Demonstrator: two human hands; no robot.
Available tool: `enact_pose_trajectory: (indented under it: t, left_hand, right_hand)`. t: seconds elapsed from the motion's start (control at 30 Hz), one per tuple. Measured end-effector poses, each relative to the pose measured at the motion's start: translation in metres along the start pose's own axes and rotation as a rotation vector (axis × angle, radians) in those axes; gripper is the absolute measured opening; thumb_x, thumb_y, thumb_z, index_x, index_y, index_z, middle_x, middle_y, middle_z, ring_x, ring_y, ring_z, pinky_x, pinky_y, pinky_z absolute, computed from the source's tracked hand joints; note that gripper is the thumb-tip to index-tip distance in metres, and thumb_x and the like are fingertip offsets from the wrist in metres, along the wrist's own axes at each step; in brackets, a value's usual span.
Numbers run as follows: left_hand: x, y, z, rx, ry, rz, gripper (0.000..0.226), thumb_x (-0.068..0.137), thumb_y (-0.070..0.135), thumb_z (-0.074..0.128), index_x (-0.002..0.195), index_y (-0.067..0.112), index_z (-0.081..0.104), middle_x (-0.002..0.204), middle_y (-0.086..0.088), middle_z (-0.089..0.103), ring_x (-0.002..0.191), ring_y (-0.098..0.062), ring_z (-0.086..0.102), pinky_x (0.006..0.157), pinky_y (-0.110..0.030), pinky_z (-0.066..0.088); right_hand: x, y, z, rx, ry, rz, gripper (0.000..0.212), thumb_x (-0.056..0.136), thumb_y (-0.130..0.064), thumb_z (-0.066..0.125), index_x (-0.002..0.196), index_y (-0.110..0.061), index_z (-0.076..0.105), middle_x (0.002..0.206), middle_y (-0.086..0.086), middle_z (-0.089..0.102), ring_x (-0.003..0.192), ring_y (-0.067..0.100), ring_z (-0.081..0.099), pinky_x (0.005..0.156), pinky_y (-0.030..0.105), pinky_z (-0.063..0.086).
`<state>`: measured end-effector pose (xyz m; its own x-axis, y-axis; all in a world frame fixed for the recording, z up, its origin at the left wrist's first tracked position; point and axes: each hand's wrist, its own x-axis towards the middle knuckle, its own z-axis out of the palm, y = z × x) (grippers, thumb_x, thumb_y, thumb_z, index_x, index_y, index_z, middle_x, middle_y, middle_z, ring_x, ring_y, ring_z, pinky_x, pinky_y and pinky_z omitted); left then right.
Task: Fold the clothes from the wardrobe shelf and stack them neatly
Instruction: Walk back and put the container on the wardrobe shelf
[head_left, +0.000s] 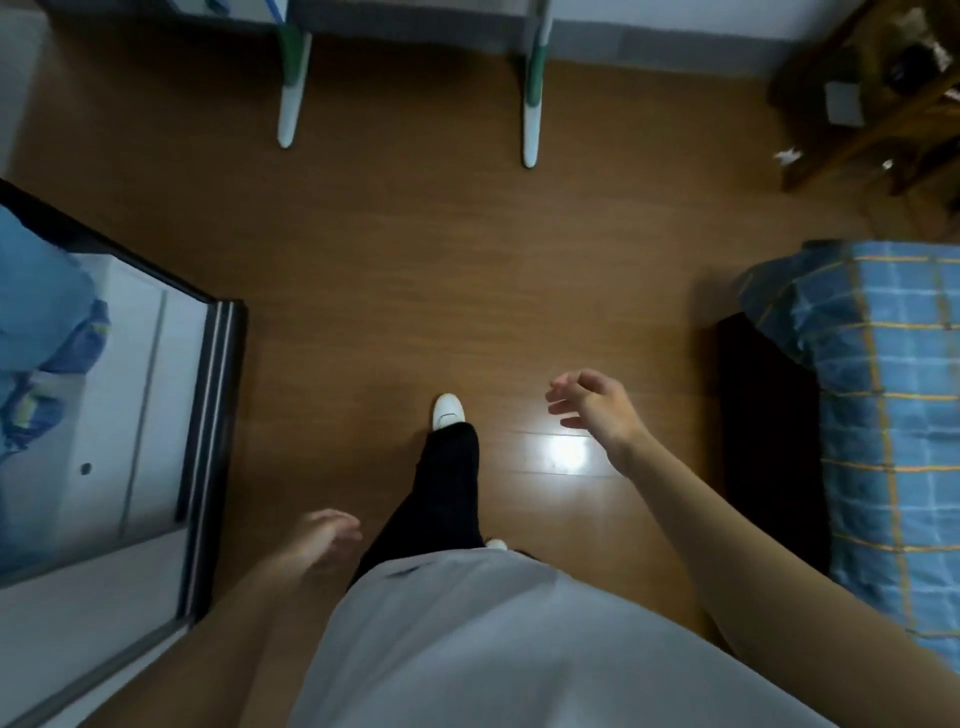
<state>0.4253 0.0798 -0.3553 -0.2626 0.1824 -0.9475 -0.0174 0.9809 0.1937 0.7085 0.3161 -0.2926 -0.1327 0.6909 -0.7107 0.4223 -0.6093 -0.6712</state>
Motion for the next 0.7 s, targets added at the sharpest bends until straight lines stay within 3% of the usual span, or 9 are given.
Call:
enact_pose_trajectory:
  t: [0.13, 0.33, 0.5, 0.6, 0.7]
  left_hand:
    - [0.035, 0.116, -0.021, -0.034, -0.033, 0.067, 0.018, 0.102, 0.014, 0.050, 0.102, 0.011, 0.067, 0.108, -0.011, 0.073, 0.092, -0.024, 0.067, 0.085, -0.036, 0.050]
    - [0.041, 0.333, -0.039, -0.195, -0.139, 0.340, 0.023, 0.103, 0.015, 0.046, 0.106, 0.014, 0.068, 0.101, -0.007, 0.075, 0.093, -0.021, 0.070, 0.085, -0.035, 0.054]
    - [0.044, 0.489, -0.053, -0.322, -0.205, 0.514, 0.022, 0.102, 0.015, 0.047, 0.105, 0.013, 0.069, 0.098, -0.007, 0.077, 0.088, -0.019, 0.072, 0.080, -0.032, 0.056]
    - [0.053, 0.561, -0.063, -0.304, -0.177, 0.540, 0.022, 0.101, 0.013, 0.047, 0.104, 0.011, 0.068, 0.097, -0.008, 0.076, 0.088, -0.020, 0.071, 0.082, -0.033, 0.054]
    - [0.071, 0.613, -0.079, -0.259, -0.106, 0.459, 0.021, 0.102, 0.013, 0.048, 0.108, 0.009, 0.067, 0.099, -0.008, 0.074, 0.090, -0.022, 0.069, 0.084, -0.035, 0.053]
  right_hand:
    - [0.044, -0.032, -0.009, -0.069, 0.027, 0.113, 0.020, 0.101, -0.014, 0.052, 0.107, 0.000, 0.064, 0.093, 0.011, 0.068, 0.078, 0.020, 0.065, 0.072, 0.032, 0.051]
    - [0.105, -0.070, -0.036, -0.171, 0.077, 0.314, 0.021, 0.103, -0.007, 0.044, 0.106, 0.002, 0.063, 0.095, 0.017, 0.065, 0.077, 0.024, 0.060, 0.071, 0.033, 0.046]
    - [0.182, -0.116, -0.054, -0.176, 0.070, 0.414, 0.021, 0.102, -0.008, 0.046, 0.107, 0.003, 0.063, 0.094, 0.016, 0.065, 0.080, 0.026, 0.060, 0.085, 0.045, 0.052]
    - [0.242, -0.158, -0.062, -0.145, 0.068, 0.415, 0.019, 0.101, -0.008, 0.047, 0.105, 0.002, 0.063, 0.090, 0.015, 0.065, 0.073, 0.023, 0.059, 0.071, 0.034, 0.046]
    - [0.306, -0.216, -0.067, -0.126, 0.034, 0.392, 0.015, 0.099, -0.010, 0.050, 0.100, -0.004, 0.064, 0.085, 0.010, 0.065, 0.070, 0.022, 0.058, 0.062, 0.028, 0.042]
